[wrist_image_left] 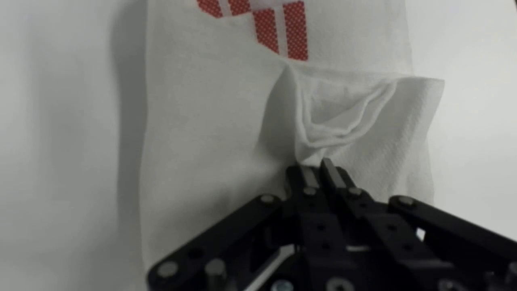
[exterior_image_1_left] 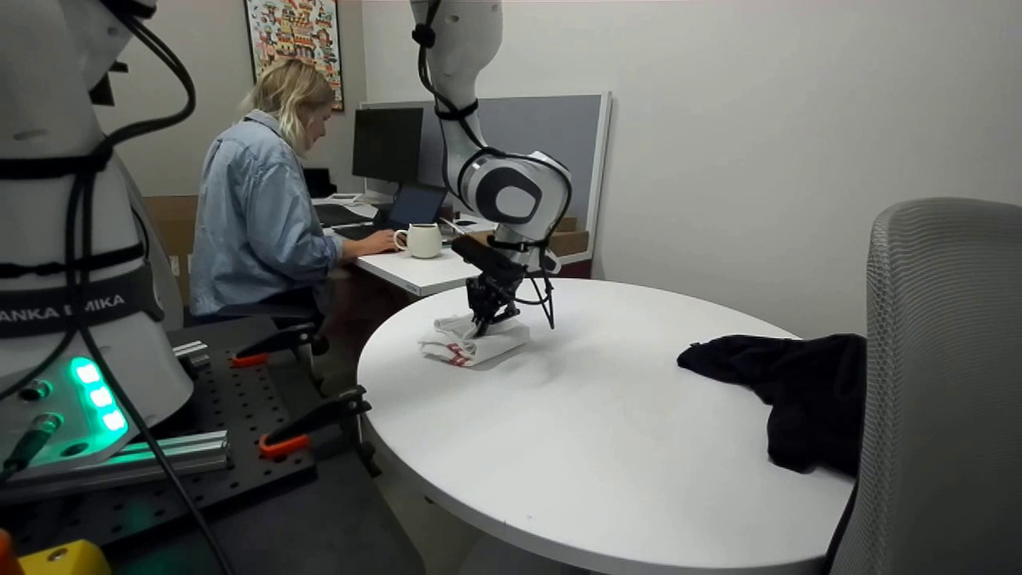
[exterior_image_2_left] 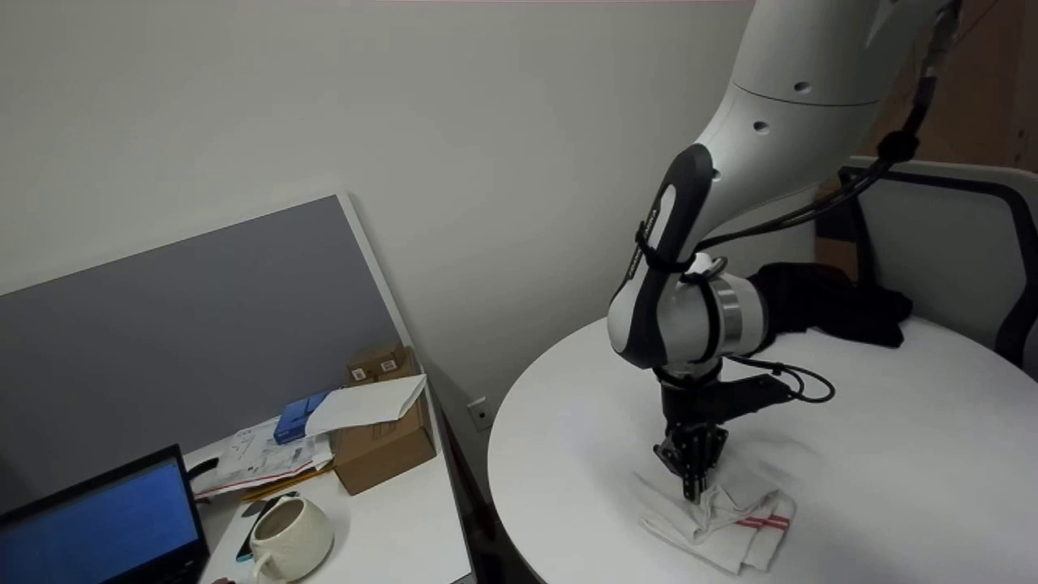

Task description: Wipe the table with the white towel

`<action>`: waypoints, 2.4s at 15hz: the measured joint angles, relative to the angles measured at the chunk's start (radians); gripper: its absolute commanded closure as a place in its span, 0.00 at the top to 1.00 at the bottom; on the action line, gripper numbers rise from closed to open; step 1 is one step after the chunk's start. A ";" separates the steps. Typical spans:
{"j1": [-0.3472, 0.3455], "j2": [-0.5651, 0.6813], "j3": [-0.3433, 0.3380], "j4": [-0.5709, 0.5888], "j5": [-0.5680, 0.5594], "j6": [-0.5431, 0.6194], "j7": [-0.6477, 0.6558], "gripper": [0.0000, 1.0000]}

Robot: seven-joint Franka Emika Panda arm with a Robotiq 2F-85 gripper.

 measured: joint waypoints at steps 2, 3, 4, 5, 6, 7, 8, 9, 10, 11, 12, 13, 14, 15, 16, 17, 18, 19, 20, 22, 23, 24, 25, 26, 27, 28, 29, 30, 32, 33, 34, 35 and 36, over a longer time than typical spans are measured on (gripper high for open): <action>0.021 0.040 -0.035 0.098 0.000 -0.055 0.060 0.02; 0.022 0.061 -0.053 0.147 0.000 -0.079 0.084 0.02; 0.020 0.081 -0.073 0.193 0.000 -0.100 0.103 0.02; 0.014 0.097 -0.094 0.234 0.001 -0.115 0.117 0.02; 0.003 0.111 -0.115 0.267 0.001 -0.122 0.128 0.02; -0.015 0.122 -0.135 0.293 0.002 -0.125 0.133 0.02; -0.037 0.129 -0.155 0.310 0.002 -0.125 0.133 0.02; -0.063 0.132 -0.171 0.319 0.002 -0.125 0.133 0.02; -0.093 0.132 -0.185 0.320 0.002 -0.124 0.130 0.02; -0.124 0.129 -0.193 0.314 0.002 -0.121 0.123 0.02; -0.153 0.123 -0.196 0.302 0.002 -0.118 0.110 0.02; -0.179 0.111 -0.195 0.278 0.004 -0.109 0.090 0.02; -0.196 0.092 -0.192 0.241 0.005 -0.093 0.067 0.02; -0.204 0.069 -0.191 0.194 0.003 -0.071 0.043 0.02; -0.205 0.044 -0.189 0.142 0.001 -0.048 0.018 0.02; -0.205 0.019 -0.181 0.090 0.000 -0.032 -0.010 0.02; -0.204 -0.007 -0.167 0.036 -0.002 -0.016 -0.042 0.02; -0.203 -0.030 -0.149 -0.016 -0.003 0.001 -0.076 0.02; -0.202 -0.053 -0.124 -0.068 -0.003 0.019 -0.108 0.02; -0.188 -0.087 -0.069 -0.157 -0.003 0.078 -0.146 0.02; -0.172 -0.095 -0.042 -0.186 -0.003 0.112 -0.147 0.02; -0.148 -0.096 -0.023 -0.197 -0.003 0.138 -0.142 0.02; -0.118 -0.091 -0.017 -0.190 -0.009 0.148 -0.127 0.02; -0.082 -0.081 -0.022 -0.169 -0.024 0.146 -0.098 0.02; -0.050 -0.069 -0.035 -0.137 -0.045 0.131 -0.062 0.02; -0.018 -0.054 -0.052 -0.097 -0.066 0.102 -0.023 0.02; 0.006 -0.036 -0.070 -0.051 -0.073 0.063 0.016 0.02; 0.020 -0.017 -0.085 -0.004 -0.074 0.021 0.051 0.02; 0.024 0.023 -0.111 0.089 -0.071 -0.051 0.111 0.02; 0.019 0.042 -0.126 0.132 -0.066 -0.078 0.133 0.02; 0.010 0.059 -0.144 0.171 -0.061 -0.097 0.152 0.02; -0.004 0.073 -0.162 0.202 -0.054 -0.109 0.168 0.02; -0.023 0.084 -0.181 0.225 -0.046 -0.114 0.181 0.02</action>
